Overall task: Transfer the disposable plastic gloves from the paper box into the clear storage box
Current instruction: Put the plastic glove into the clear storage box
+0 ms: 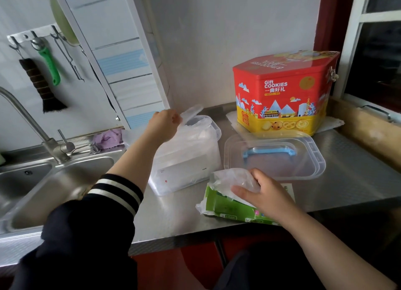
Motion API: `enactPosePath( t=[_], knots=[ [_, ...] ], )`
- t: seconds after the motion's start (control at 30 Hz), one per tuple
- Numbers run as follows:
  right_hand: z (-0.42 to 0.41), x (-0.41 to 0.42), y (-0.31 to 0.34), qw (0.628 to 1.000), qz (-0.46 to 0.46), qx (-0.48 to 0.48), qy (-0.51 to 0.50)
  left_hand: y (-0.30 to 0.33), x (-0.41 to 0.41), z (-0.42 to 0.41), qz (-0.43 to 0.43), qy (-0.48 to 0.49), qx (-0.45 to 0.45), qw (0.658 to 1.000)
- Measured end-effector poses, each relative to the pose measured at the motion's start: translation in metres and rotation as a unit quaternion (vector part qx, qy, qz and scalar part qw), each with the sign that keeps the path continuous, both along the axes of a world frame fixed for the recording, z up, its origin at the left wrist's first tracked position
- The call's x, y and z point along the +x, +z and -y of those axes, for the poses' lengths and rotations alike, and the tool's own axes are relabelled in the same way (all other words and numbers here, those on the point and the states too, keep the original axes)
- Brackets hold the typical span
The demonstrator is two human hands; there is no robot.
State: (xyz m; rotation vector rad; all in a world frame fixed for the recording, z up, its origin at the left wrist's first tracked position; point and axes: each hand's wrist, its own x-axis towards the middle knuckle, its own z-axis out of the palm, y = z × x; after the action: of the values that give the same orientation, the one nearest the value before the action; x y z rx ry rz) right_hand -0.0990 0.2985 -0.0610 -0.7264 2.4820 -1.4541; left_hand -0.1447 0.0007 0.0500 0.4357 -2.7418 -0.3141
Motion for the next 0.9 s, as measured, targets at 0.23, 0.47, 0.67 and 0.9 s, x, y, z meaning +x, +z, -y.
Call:
enactPosePath(
  t=[0.23,0.47,0.67,0.9],
  knots=[
    [-0.002,0.002,0.014,0.992,-0.051,-0.108,0.043,-0.008,-0.02,-0.008,0.012,-0.061,-0.022,0.998],
    [0.063,-0.025,0.114,0.979,-0.18,-0.077,0.057,-0.01,-0.015,-0.013,0.02,-0.037,-0.085,0.996],
    [0.143,-0.072,0.134,0.912,-0.219,0.315,0.143,-0.006,-0.007,-0.01,0.02,-0.078,-0.019,0.997],
    [0.181,-0.09,0.124,0.87,-0.125,0.44,0.186,-0.007,-0.001,-0.002,0.047,-0.089,0.053,0.993]
  ],
)
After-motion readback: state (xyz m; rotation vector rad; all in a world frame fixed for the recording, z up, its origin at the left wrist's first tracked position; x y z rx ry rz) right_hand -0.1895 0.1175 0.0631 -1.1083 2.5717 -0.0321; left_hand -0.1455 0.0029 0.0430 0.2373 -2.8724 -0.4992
